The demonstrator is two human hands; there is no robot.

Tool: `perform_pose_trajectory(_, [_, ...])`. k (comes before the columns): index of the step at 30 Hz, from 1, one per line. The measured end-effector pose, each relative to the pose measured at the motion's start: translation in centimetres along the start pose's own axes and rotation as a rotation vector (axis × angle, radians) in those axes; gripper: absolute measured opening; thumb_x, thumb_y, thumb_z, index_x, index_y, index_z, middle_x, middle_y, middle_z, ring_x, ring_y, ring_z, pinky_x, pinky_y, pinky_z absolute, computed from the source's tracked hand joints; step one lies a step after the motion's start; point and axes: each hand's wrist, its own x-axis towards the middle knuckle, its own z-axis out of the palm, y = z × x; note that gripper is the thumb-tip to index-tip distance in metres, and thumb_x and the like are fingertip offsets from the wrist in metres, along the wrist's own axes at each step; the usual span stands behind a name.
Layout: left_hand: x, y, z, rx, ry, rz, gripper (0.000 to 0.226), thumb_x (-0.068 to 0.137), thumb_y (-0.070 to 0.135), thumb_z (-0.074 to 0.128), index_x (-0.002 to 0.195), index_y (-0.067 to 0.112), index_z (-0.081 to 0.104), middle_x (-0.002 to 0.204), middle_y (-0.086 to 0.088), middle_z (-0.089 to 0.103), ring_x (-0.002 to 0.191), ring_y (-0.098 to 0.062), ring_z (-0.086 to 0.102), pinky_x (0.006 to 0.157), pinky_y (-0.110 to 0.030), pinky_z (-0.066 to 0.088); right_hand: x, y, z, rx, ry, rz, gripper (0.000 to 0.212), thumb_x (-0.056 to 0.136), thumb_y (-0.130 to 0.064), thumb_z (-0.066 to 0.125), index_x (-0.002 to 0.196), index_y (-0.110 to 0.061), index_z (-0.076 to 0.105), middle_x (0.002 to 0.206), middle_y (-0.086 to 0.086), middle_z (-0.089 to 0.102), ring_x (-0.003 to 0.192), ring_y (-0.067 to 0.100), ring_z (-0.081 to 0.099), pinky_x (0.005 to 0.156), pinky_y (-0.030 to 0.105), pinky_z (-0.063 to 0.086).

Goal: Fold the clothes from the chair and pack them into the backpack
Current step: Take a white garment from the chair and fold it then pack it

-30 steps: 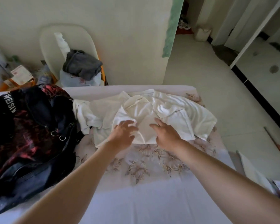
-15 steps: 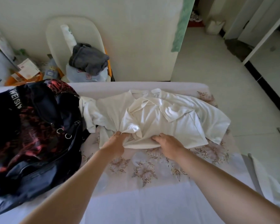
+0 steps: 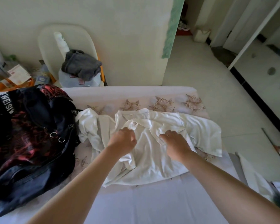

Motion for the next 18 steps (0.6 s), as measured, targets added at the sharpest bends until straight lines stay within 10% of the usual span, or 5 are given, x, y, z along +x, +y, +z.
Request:
perform_pose_trajectory(5, [3.3,2.0,4.0,0.109,-0.125,0.162,0.055,0.096,0.025,0.051,0.147,0.036,0.036,0.156,0.006,0.03,0.143,-0.018,0.026,0.113,-0.04,0.03,2.1,2.7,2.1,-0.14,0.125,-0.059,0.047,0.071,-0.02,0.077,0.115,-0.03,0.069,0.119,0.0,0.064,0.097,0.026,0.061,0.079,0.04,0.049])
perform_pose_trajectory(10, [7.4,2.0,5.8,0.257,0.012,0.198,0.07,0.097,0.029,0.048,0.156,0.032,0.01,0.162,0.001,0.01,0.146,-0.023,0.014,0.116,-0.04,0.021,4.5,3.1,2.0,0.204,0.343,0.036,0.009,0.089,-0.024,0.065,0.087,-0.02,0.073,0.09,-0.001,0.067,0.079,0.027,0.063,0.061,0.033,0.047])
perform_pose_trajectory(18, [14.3,2.7,3.0,0.086,0.353,0.013,0.024,0.095,0.023,0.055,0.112,0.024,0.072,0.111,-0.004,0.069,0.114,-0.028,0.056,0.099,-0.039,0.037,10.1,9.0,-2.1,0.825,0.499,0.568,0.022,0.1,-0.025,0.052,0.083,-0.012,0.059,0.078,0.008,0.066,0.078,0.036,0.064,0.069,0.04,0.049])
